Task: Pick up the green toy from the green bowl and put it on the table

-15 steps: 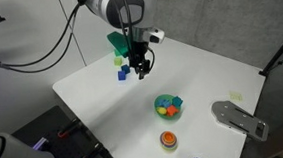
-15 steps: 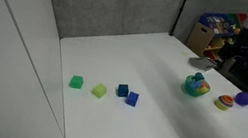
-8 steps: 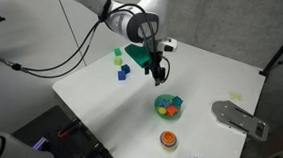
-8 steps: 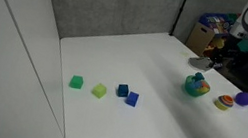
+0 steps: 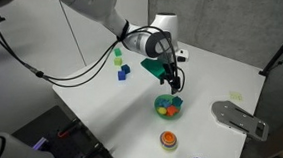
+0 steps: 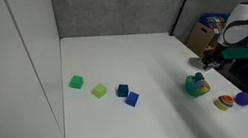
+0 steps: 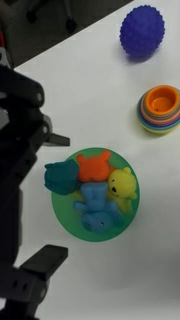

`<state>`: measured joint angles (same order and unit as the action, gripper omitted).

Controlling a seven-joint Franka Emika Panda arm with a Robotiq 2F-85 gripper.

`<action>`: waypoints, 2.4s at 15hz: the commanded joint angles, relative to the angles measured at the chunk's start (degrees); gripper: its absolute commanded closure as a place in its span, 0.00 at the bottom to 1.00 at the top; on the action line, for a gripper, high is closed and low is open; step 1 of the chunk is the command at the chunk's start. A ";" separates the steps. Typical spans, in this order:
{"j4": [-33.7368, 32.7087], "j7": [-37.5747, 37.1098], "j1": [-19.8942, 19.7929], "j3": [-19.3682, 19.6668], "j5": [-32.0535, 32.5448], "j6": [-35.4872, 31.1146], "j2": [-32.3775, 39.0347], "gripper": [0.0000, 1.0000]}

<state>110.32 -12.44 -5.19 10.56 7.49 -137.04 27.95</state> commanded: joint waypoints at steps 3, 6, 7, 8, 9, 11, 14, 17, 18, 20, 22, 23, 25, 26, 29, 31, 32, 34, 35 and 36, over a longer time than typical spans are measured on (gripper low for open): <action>-8.61 -1.74 0.29 1.54 0.53 -2.86 10.22 0.00; -11.35 -1.78 0.69 2.06 0.65 -5.53 14.39 0.00; -12.12 -1.87 0.85 2.29 0.68 -6.32 15.62 0.00; -12.79 -1.94 1.05 2.60 0.78 -7.05 16.75 0.00; -13.44 -1.89 1.17 2.82 0.72 -7.61 17.76 0.00; -14.55 -1.78 1.41 3.27 0.52 -8.48 19.49 0.00; -15.92 -1.73 1.62 3.76 0.27 -8.49 21.16 0.27; -16.20 -1.85 2.05 4.31 0.53 -8.69 21.60 0.53; -16.13 -1.84 2.15 4.41 0.53 -8.59 21.49 0.60; -15.81 -2.02 2.51 4.63 0.54 -8.31 20.89 0.77; -15.33 -1.92 2.72 4.62 0.41 -7.88 20.20 0.89; -14.83 -1.74 2.77 4.47 0.26 -7.64 19.61 0.89; -13.78 -1.61 3.22 4.49 0.44 -7.32 18.44 0.94; -13.02 -1.84 3.67 4.72 0.68 -7.23 17.61 0.92; -10.84 -2.60 5.18 5.58 1.33 -7.42 14.68 0.95; -9.05 -2.92 6.42 6.18 1.84 -7.33 11.99 0.94; -7.92 -3.09 7.08 6.43 2.13 -7.22 10.43 0.94; -5.75 -2.51 7.59 5.81 1.88 -6.13 7.42 0.95; -4.54 -1.88 7.51 4.96 1.42 -5.26 5.86 0.95; -3.21 -1.33 7.49 4.01 0.95 -3.88 4.41 0.94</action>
<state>101.69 -13.54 2.05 16.21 7.72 -143.76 38.36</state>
